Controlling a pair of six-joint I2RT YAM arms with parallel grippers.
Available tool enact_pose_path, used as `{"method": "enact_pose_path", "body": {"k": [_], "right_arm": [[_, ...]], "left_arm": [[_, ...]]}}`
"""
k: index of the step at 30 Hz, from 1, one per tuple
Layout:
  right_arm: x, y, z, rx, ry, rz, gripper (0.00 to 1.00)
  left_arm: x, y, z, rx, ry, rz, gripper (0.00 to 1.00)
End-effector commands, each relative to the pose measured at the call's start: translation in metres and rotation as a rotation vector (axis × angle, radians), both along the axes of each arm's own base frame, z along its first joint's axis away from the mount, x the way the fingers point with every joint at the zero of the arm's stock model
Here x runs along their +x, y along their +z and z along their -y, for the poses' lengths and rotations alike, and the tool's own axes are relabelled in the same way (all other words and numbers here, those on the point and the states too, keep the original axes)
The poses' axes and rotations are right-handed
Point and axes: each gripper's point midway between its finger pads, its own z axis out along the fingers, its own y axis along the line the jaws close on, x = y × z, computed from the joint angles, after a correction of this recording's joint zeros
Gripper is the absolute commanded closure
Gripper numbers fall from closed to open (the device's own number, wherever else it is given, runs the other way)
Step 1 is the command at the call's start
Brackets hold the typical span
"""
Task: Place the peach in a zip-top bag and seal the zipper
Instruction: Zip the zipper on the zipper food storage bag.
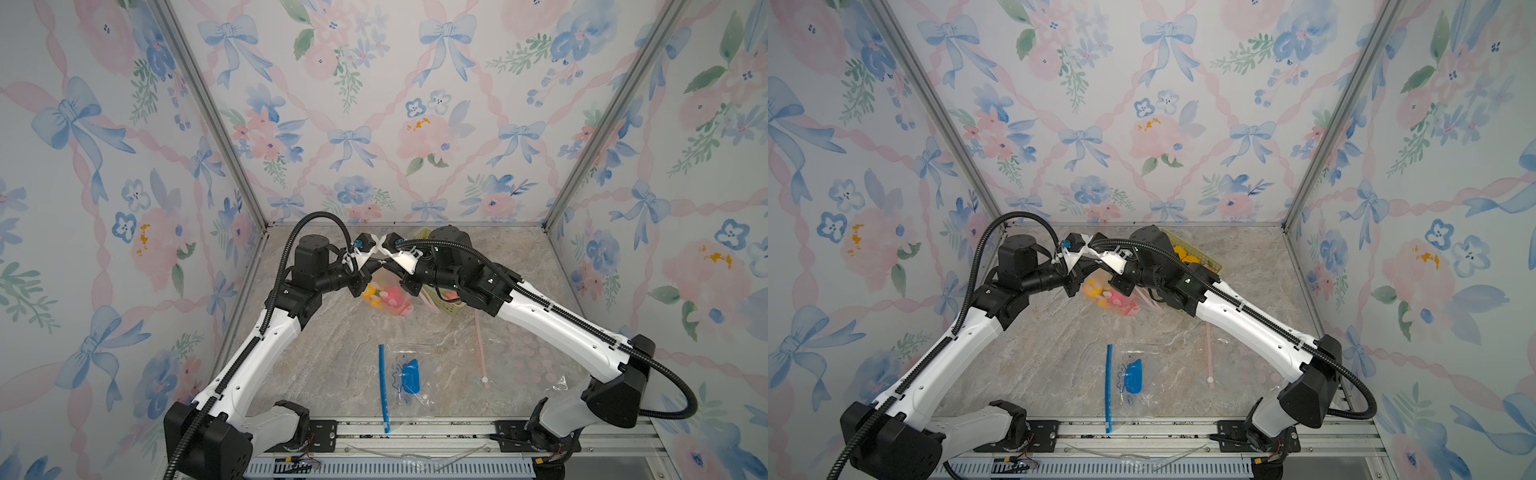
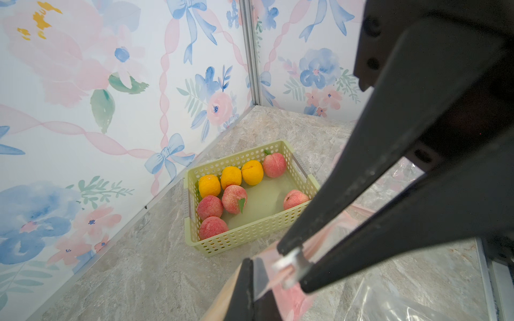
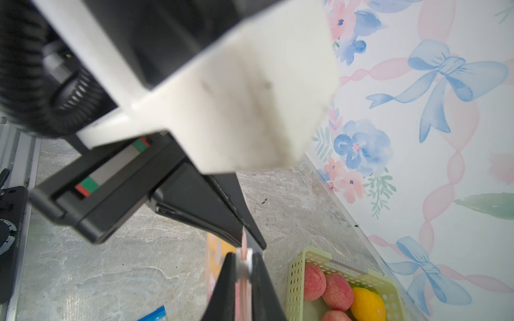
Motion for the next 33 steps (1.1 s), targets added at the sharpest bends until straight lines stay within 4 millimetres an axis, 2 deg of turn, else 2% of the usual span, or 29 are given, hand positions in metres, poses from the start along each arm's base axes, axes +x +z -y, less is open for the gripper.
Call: {"method": "enact_pose_path", "body": {"k": [1,7,16,24,33], "right_arm": [[0.001,0.007,0.01,0.0,-0.025,0.038,0.95],[-0.001,0.008,0.017,-0.028,-0.03,0.06,0.94],[-0.002,-0.006,0.026,-0.053,-0.046,0.04,0.93],[-0.001,-0.014,0.042,-0.039,-0.058,-0.01,0.93],[-0.001,-0.031,0.059,-0.055,-0.075,-0.07,0.94]], "left_arm": [[0.004,0.016,-0.001,-0.026,0.027,0.005,1.0],[0.008,0.016,-0.002,-0.03,0.039,-0.019,1.0],[0.01,0.024,-0.009,-0.043,0.067,-0.009,1.0],[0.016,0.029,-0.028,-0.062,0.146,-0.014,1.0],[0.031,0.044,-0.056,-0.124,0.294,0.001,1.0]]}}
